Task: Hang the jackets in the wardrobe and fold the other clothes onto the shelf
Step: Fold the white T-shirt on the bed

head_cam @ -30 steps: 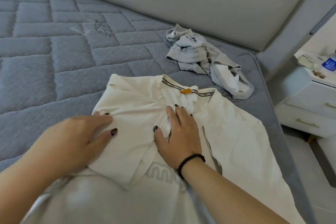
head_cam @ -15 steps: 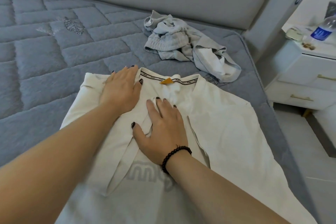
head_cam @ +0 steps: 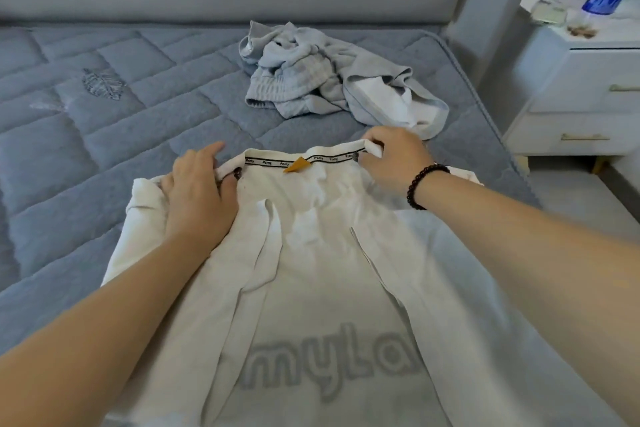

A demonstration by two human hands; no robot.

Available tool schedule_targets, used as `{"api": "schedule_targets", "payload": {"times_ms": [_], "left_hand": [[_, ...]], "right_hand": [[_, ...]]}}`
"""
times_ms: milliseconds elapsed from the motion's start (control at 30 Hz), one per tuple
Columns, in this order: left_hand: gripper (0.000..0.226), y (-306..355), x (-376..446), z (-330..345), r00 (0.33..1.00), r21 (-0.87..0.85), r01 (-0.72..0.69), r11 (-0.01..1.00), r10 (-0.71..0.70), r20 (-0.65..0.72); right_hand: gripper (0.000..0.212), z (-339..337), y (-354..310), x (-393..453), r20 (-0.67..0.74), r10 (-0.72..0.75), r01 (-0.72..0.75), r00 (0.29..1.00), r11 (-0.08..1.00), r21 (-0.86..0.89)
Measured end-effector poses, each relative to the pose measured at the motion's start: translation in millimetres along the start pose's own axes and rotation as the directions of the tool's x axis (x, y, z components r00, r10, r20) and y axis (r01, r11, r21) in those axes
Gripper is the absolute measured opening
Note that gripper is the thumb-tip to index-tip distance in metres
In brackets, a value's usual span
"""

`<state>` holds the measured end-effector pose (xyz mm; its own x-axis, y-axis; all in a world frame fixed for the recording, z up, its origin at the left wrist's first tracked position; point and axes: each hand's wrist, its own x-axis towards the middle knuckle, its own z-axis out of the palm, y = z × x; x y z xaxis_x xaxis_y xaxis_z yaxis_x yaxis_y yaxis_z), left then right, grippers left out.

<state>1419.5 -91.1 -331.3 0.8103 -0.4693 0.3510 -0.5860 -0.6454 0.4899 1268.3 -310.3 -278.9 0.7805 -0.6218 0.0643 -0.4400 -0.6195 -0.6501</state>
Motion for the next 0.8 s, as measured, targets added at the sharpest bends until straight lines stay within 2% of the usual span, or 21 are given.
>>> {"api": "schedule_targets", "payload": {"times_ms": [67, 133, 167, 200, 267, 433, 533, 600, 700, 800], "left_hand": [[0.025, 0.3, -1.0, 0.2, 1.0, 0.034, -0.022, 0.999, 0.022, -0.019], [0.014, 2.3, -1.8, -0.4, 0.998, 0.036, -0.049, 0.998, 0.05, -0.038], [0.013, 3.1, -0.7, 0.0, 0.997, 0.042, -0.063, 0.997, 0.065, -0.038], [0.013, 2.8, -1.0, 0.2, 0.997, 0.053, -0.074, 0.996, 0.076, -0.035], [0.015, 3.9, -2.1, -1.2, 0.994, 0.078, -0.096, 0.992, 0.099, -0.042], [0.019, 23.0, -12.1, -13.2, 0.991, 0.204, -0.129, 0.97, 0.131, 0.005], [0.022, 45.8, -40.2, -37.1, 0.999, 0.09, -0.037, 0.995, 0.038, -0.005], [0.017, 42.4, -81.1, -61.7, 1.0, 0.099, -0.002, 0.995, 0.003, -0.011], [0.015, 27.4, -149.0, -92.2, 0.977, 0.202, -0.206, 0.957, 0.211, -0.002], [0.026, 17.5, -164.2, -84.8, 0.972, 0.17, -0.227, 0.959, 0.235, -0.025]], "right_hand": [[0.004, -6.4, -14.1, -31.8, -0.11, -0.161, 0.164, 0.981, 0.986, 0.023], [0.004, -6.9, -22.6, -84.5, -0.23, -0.336, 0.335, 0.913, 0.941, -0.047], [0.004, -1.9, -22.3, -114.5, -0.262, -0.377, 0.363, 0.889, 0.926, -0.101], [0.007, 6.3, -18.7, -143.8, -0.268, -0.386, 0.358, 0.883, 0.922, -0.146], [0.015, 25.1, -8.5, -183.0, -0.227, -0.333, 0.298, 0.915, 0.939, -0.174], [0.025, 42.9, 8.8, -190.2, -0.184, -0.215, 0.218, 0.959, 0.976, -0.004], [0.023, 41.6, 8.7, -192.8, -0.208, -0.203, 0.22, 0.957, 0.974, 0.058], [0.027, 40.3, 9.8, -194.8, -0.187, -0.202, 0.22, 0.961, 0.973, 0.076], [0.029, 40.1, 12.7, -194.4, -0.178, -0.239, 0.253, 0.955, 0.965, 0.063], [0.033, 43.3, 16.3, -190.8, -0.191, -0.225, 0.243, 0.956, 0.967, 0.075]]}}
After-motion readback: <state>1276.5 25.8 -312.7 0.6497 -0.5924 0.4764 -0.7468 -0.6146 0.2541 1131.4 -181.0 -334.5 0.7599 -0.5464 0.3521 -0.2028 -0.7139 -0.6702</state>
